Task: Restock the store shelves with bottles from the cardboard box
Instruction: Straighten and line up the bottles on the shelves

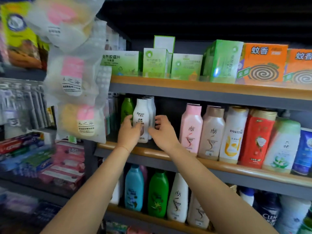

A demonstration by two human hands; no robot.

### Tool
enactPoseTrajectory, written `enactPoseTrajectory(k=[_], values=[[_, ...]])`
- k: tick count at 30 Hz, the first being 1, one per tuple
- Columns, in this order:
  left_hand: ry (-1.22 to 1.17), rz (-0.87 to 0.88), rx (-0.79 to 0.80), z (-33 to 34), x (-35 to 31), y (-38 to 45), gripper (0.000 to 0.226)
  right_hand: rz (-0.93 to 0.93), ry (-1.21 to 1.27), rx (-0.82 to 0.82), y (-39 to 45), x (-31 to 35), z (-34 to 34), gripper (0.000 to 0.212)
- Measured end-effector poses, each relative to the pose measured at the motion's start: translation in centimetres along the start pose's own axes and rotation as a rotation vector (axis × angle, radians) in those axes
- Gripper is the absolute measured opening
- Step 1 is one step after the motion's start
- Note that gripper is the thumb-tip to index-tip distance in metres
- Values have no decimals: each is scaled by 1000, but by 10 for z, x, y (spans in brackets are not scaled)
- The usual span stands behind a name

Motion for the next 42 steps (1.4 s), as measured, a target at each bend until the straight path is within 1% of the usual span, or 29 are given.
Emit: enactPoseTrajectory(k=[3, 7, 10, 12, 15, 18, 22, 25, 26, 27, 28, 29, 30, 33, 36, 38, 40, 41, 42], values=[[-22, -7, 113, 0, -2, 9, 35, 109, 50, -16, 28, -3, 14, 58], [-142, -89, 174, 0, 1, 22, 26, 214, 118, -26, 55, -14, 28, 67], [-195, -134, 189, 2, 9, 27, 28, 235, 137, -38, 62, -20, 32, 58], [-246, -139, 194, 5, 13, 31, 24, 245, 167, -4, 64, -22, 34, 49], [-283, -140, 197, 7, 16, 35, 18, 262, 219, 55, 66, -25, 38, 49], [-283, -130, 209, 8, 18, 37, 20, 264, 207, 65, 64, -24, 40, 53], [-260, -101, 255, 8, 19, 37, 26, 256, 186, 65, 62, -23, 38, 53], [-267, -85, 315, 9, 16, 34, 46, 272, 188, 85, 58, -27, 34, 58], [-282, -86, 341, 11, 14, 32, 48, 266, 187, 100, 56, -27, 33, 60], [-299, -78, 361, 12, 10, 30, 43, 260, 181, 118, 53, -28, 31, 64], [-317, -70, 380, 13, 5, 28, 33, 255, 167, 139, 50, -28, 30, 67], [-341, -68, 399, 15, 2, 27, 26, 246, 157, 164, 48, -28, 29, 67], [-370, -64, 415, 17, -2, 25, 28, 234, 151, 191, 45, -27, 28, 62], [-451, -62, 432, 21, -8, 20, 44, 191, 153, 215, 35, -24, 23, 50], [-523, -102, 431, 25, -8, 18, 55, 109, 5, 119, 22, -17, 14, 46], [-537, -125, 434, 29, -11, 16, 57, 54, -153, -13, 12, -15, 6, 45], [-551, -141, 431, 34, -15, 13, 75, -27, -316, -187, -5, -12, -3, 43], [-547, -146, 430, 37, -18, 10, 86, -72, -368, -256, -16, -11, -7, 41], [-546, -153, 433, 40, -20, 8, 91, -108, -394, -304, -27, -11, -10, 41]])
Point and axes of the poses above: each hand's wrist, its own y-axis towards the middle knuckle, its own z-axis out of the palm, x = y × z, the point moved 6 cm from there along y, towards the middle knuckle, and after that the axes turned 9 degrees about z, right-handed, at the moved point
